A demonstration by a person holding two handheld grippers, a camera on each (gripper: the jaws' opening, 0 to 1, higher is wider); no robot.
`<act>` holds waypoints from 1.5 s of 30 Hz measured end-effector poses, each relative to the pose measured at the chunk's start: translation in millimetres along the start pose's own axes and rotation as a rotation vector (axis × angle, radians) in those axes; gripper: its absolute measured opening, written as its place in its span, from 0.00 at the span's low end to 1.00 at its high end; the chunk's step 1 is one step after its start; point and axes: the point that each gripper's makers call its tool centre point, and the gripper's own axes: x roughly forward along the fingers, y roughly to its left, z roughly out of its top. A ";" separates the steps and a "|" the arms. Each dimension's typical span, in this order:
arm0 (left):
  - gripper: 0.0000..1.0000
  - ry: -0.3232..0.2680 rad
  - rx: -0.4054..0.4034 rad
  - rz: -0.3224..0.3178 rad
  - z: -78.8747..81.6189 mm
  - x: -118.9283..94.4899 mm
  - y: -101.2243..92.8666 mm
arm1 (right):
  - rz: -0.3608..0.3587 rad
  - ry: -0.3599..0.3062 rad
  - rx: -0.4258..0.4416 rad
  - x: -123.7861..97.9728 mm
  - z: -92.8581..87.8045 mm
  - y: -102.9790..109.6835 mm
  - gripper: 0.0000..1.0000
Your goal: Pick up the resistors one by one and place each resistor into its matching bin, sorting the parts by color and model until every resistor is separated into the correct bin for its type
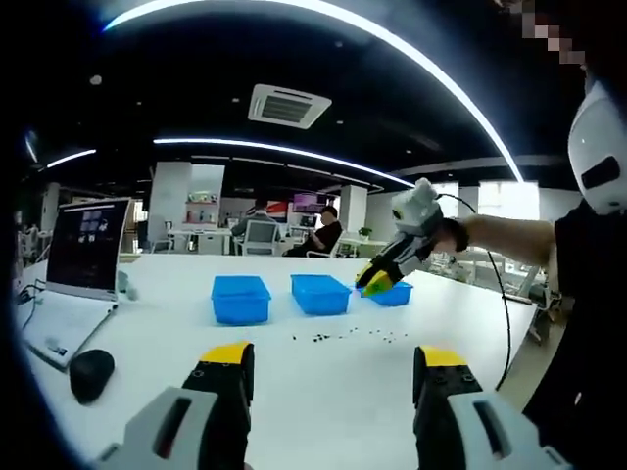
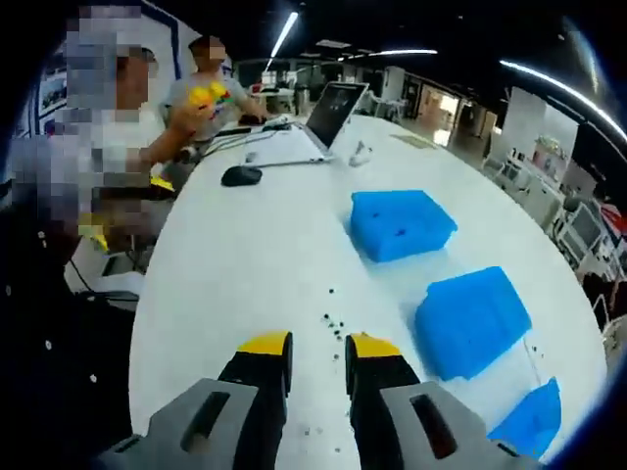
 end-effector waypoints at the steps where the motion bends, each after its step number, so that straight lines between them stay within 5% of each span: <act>1: 0.67 -0.002 0.000 0.000 0.2 0.0 0.0 | 0.006 0.018 -0.003 6.0 -0.9 -1.2 0.23; 5: 0.67 0.001 0.002 0.012 -1.9 -1.2 1.4 | 0.030 0.146 -0.068 38.2 -12.4 -6.6 0.23; 11: 0.67 0.003 -0.018 0.030 -7.0 -8.4 7.6 | 0.048 0.237 -0.082 66.4 -20.9 -13.8 0.20; 45: 0.67 -0.008 -0.038 0.049 -9.9 -10.2 14.9 | 0.098 0.314 -0.070 91.5 -34.5 -12.8 0.05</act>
